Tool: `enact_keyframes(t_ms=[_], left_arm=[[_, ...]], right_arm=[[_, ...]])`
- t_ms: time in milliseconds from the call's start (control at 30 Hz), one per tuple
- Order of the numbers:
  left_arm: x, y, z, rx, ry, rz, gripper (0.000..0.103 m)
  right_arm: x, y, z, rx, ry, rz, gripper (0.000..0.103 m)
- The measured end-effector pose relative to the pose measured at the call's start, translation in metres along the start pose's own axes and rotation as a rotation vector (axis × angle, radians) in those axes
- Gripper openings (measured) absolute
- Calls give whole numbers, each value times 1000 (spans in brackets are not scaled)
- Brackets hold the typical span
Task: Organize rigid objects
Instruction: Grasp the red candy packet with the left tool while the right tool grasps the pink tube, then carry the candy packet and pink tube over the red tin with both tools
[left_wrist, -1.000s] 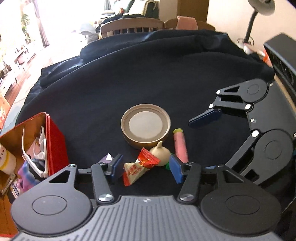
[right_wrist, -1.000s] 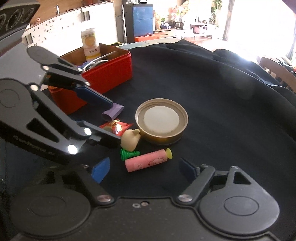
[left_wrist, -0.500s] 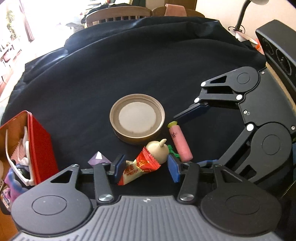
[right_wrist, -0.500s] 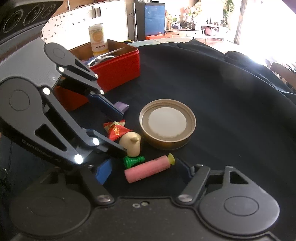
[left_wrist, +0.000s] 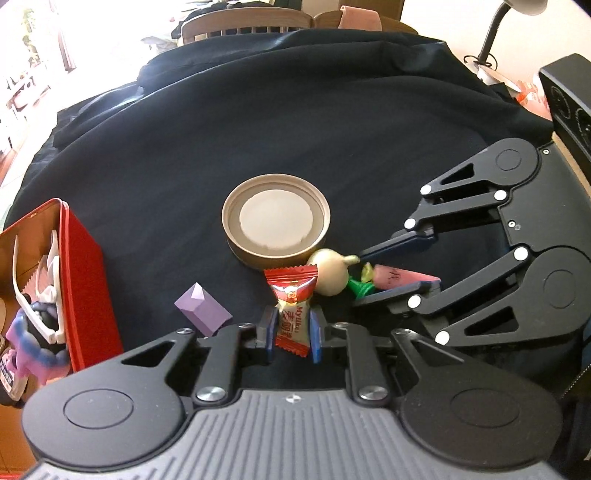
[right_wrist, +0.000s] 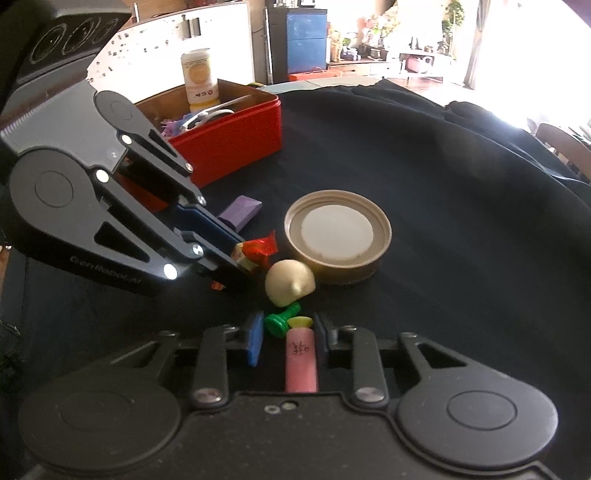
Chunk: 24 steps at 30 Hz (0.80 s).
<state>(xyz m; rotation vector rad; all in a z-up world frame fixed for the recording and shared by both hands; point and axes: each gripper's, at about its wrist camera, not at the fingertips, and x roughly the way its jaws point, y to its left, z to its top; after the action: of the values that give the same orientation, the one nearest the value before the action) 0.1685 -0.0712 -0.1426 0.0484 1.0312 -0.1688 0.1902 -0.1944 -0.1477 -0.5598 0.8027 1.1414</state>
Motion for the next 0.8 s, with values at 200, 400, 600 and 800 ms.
enact_keyframes(t_ms=[200, 400, 600, 800], left_arm=[[-4, -6, -5, -15, 2, -6, 17], [-10, -8, -10, -27, -4, -6, 17], [-18, -10, -15, -32, -12, -3, 17], [-25, -13, -19, -31, -22, 7, 17]], right_arm=[[-9, 6, -9, 9, 13, -11, 28], [-16, 14, -18, 3, 30, -22, 36], [-24, 16, -30, 16, 52, -35, 32], [-29, 18, -34, 44, 40, -61, 15]])
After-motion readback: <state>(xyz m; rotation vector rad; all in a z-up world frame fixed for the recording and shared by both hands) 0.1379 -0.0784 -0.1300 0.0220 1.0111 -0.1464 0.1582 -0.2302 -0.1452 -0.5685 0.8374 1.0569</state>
